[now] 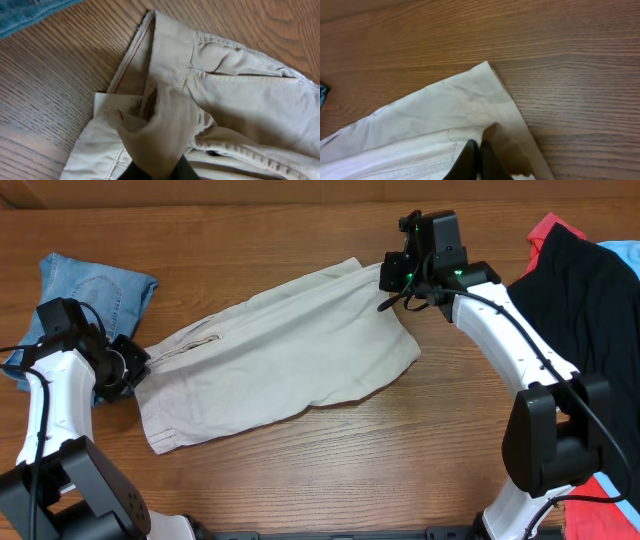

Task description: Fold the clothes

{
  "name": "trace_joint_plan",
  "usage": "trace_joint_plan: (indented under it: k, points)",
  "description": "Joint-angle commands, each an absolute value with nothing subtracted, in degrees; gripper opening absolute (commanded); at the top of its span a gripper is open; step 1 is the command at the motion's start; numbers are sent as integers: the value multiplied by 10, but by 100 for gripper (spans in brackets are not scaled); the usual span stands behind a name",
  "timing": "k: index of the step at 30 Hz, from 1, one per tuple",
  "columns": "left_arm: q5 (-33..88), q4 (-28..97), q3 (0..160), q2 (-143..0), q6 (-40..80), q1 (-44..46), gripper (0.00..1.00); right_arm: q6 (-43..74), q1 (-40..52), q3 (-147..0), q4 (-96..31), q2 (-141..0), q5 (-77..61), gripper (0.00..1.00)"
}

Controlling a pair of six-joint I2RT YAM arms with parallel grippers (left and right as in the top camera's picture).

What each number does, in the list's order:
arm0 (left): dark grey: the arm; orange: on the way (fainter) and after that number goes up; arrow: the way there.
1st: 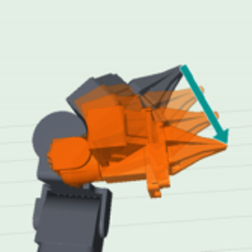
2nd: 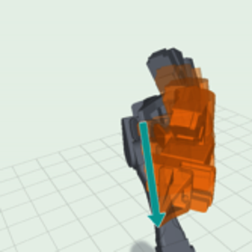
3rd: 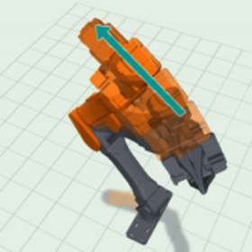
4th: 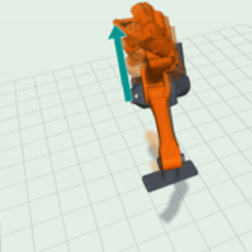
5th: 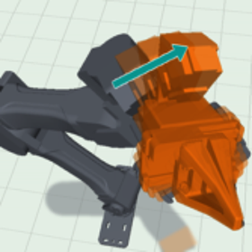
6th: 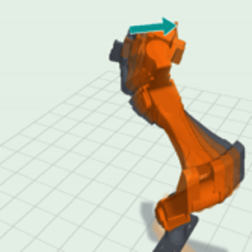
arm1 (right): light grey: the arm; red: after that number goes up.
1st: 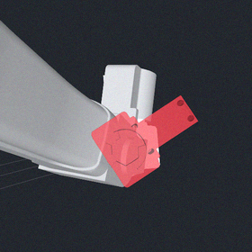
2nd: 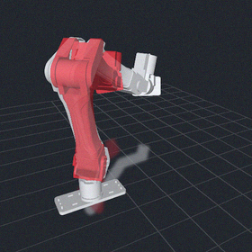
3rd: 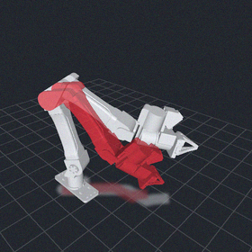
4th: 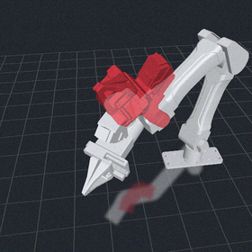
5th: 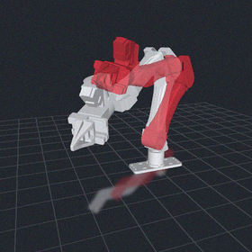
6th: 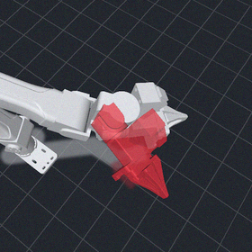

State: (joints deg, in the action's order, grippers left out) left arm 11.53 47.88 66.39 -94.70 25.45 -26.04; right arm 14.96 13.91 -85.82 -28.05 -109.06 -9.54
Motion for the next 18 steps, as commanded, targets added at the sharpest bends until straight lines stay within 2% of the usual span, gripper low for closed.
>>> trace_joint_plan:
  k: [1, 2, 4, 5, 7, 18]
  points:
    - [13, 472, 676, -954, 260, -273, 25, 146, 115, -872, -271, -1103, -1, 7]
    - [13, 471, 676, -954, 260, -273, 30, 145, 116, -872, -271, -1106, -1, 12]
    - [13, 472, 676, -954, 260, -273, 45, 145, 116, -872, -271, -1108, -1, 36]
    - [13, 473, 676, -954, 260, -273, 52, 145, 116, -872, -271, -1109, -1, 38]
    - [13, 478, 676, -954, 260, -273, 57, 145, 116, -872, -271, -1109, -1, 41]
    - [15, 478, 676, -954, 259, -273, 58, 138, 119, -872, -323, -1109, -24, 40]
